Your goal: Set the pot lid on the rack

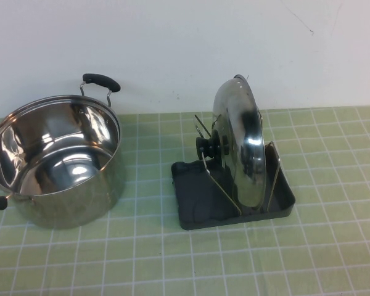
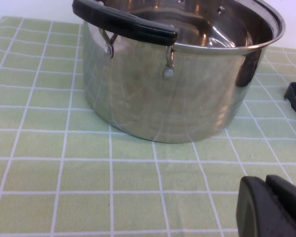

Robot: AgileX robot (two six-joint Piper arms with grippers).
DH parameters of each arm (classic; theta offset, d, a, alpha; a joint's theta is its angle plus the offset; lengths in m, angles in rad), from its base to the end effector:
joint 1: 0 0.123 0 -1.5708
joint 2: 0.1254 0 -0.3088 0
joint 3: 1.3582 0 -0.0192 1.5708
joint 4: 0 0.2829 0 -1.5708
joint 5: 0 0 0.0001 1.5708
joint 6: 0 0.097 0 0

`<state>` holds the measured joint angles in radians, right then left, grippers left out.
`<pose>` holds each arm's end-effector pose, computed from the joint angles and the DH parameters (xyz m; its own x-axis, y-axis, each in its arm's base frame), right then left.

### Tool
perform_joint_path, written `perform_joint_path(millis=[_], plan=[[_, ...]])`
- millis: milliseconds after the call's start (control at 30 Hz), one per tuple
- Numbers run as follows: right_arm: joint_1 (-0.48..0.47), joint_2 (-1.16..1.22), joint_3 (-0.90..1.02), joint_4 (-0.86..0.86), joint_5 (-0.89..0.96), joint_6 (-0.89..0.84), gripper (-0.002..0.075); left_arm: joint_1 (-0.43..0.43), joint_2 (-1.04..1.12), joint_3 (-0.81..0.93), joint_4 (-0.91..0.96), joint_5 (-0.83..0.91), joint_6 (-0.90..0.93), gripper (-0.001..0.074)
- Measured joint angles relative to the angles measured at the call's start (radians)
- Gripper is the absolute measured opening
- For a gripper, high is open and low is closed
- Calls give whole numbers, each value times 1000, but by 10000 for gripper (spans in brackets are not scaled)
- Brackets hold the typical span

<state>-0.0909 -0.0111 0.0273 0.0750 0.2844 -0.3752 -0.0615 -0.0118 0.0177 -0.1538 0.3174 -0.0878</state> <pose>0.0687 -0.0042 0.1769 -0.2216 -0.2796 -0.9342 0.0043 0.9577 -0.2876 0.0674 -0.0088 0.1777 -0.2488 -0.2168 -0.9440 0.0515 0.9703 -0.2364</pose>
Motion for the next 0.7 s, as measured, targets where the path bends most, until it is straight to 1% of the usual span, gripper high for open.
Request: perform_joint_path(millis=[33, 133, 433, 567, 700], plan=[[-2, 0, 0, -17, 35, 33, -1, 0, 0, 0, 0, 0, 0, -1], [-1, -2, 0, -32, 44, 101, -1, 0, 0, 0, 0, 0, 0, -1], [1, -2, 0, -34, 48, 189, -1, 0, 0, 0, 0, 0, -2, -1], [30, -2, 0, -35, 48, 227, -1, 0, 0, 0, 0, 0, -2, -1], [38, -2, 0, -36, 48, 259, -1, 0, 0, 0, 0, 0, -2, -1]])
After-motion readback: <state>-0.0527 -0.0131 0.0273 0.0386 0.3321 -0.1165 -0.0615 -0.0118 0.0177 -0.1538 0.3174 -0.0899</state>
